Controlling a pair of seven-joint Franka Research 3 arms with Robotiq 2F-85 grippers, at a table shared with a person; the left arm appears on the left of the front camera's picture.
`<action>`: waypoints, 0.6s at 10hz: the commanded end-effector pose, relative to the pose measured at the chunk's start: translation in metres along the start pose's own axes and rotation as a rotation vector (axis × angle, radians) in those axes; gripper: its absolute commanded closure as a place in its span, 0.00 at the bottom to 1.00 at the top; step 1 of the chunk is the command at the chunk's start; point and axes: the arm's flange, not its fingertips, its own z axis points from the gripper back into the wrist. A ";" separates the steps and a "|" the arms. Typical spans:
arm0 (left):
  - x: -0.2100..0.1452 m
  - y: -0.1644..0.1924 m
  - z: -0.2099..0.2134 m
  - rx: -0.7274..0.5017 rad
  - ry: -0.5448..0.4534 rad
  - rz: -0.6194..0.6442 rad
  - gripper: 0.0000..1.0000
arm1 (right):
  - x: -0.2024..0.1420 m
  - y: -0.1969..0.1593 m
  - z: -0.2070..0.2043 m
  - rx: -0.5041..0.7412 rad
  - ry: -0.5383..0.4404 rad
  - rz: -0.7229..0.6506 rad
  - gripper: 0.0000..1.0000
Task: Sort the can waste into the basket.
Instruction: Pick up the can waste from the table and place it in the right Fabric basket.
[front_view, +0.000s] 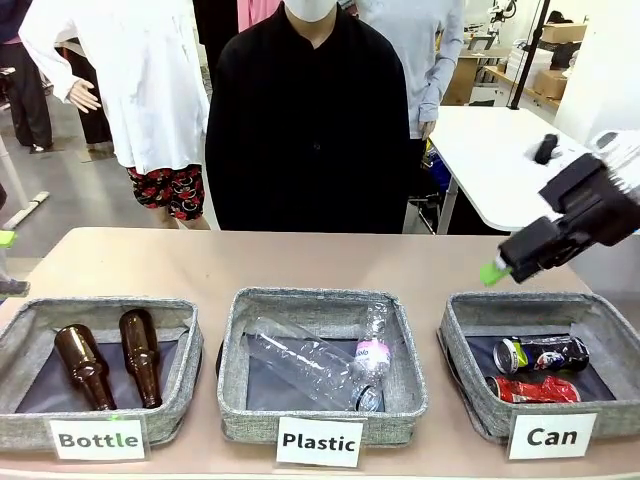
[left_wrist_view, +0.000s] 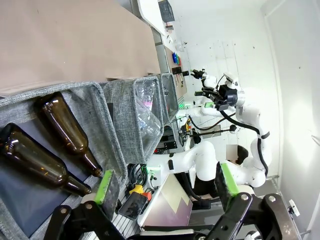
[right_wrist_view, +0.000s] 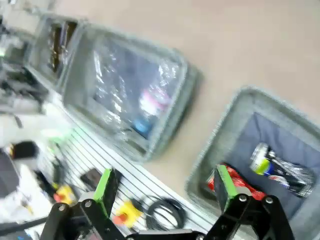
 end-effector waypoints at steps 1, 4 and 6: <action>0.000 -0.003 0.002 -0.009 0.003 -0.001 0.00 | -0.030 -0.029 0.006 0.610 -0.840 -0.605 0.00; 0.000 -0.003 0.002 -0.009 0.003 -0.001 0.00 | -0.076 -0.091 0.008 0.772 -0.986 -0.710 0.00; 0.000 -0.003 0.002 -0.009 0.003 -0.001 0.00 | -0.098 -0.151 -0.014 0.781 -0.934 -0.781 0.00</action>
